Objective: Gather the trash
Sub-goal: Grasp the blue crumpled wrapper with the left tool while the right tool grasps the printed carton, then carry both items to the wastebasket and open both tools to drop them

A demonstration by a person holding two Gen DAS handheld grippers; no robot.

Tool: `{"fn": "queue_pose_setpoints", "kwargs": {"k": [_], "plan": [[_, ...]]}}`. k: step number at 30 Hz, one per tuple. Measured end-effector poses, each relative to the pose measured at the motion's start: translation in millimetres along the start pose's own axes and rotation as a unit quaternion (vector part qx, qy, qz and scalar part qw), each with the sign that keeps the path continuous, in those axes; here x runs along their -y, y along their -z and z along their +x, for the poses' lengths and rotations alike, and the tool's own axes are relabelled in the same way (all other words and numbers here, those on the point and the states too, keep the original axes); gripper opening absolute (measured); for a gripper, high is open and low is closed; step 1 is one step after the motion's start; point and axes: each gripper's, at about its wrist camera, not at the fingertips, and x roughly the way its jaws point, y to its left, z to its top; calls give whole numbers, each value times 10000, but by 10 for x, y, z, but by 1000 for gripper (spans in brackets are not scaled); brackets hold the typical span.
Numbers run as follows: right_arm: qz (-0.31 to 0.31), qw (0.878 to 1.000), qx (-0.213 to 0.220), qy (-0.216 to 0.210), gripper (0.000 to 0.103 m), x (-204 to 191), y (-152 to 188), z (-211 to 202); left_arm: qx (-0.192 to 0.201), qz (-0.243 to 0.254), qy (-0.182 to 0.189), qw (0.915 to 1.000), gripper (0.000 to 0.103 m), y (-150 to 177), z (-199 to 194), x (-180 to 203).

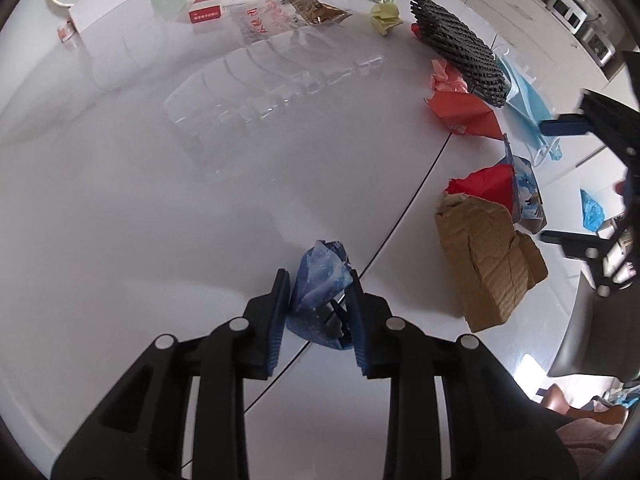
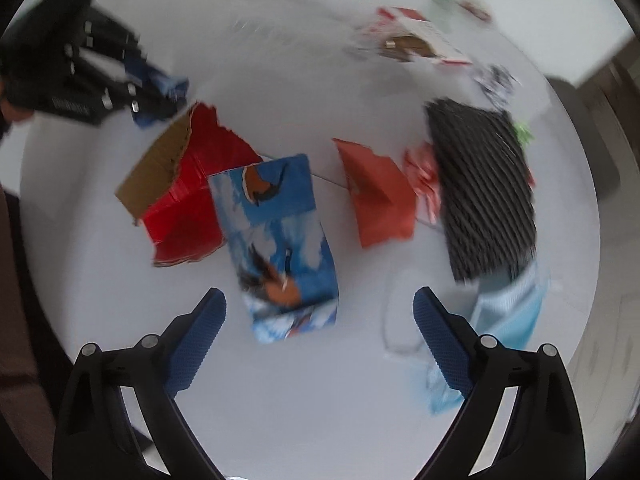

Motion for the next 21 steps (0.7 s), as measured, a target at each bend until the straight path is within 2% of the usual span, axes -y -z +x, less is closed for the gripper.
{"fn": "queue_pose_setpoints", "kwargs": {"k": [2,4,6,10,16,18,21], "plan": [[-128,9998,-98,-129,87,8,-52,77,21,15,-12,10000,27,4,-24,-15],[-124,9988,-229,-411,64,43,-101,144,40,1,-9,10000,27,23,-79,-41],[-32,9970,-363,-677,51,67,-128,196,69,-46,8,10000,27,45,-159,-62],[383,9966,-368,-637,50,168,-102,103,214,-100,-39,9997,27,75,-314,-83],[1036,9938,-146,-386,50,289,7,-193,454,115,-111,9988,27,46,-509,6],[1433,9886,2,-453,50,390,22,-268,513,130,-60,9986,27,32,-576,51],[2260,9713,316,-667,50,586,224,-430,563,273,8,9980,27,-15,-649,202]]}}
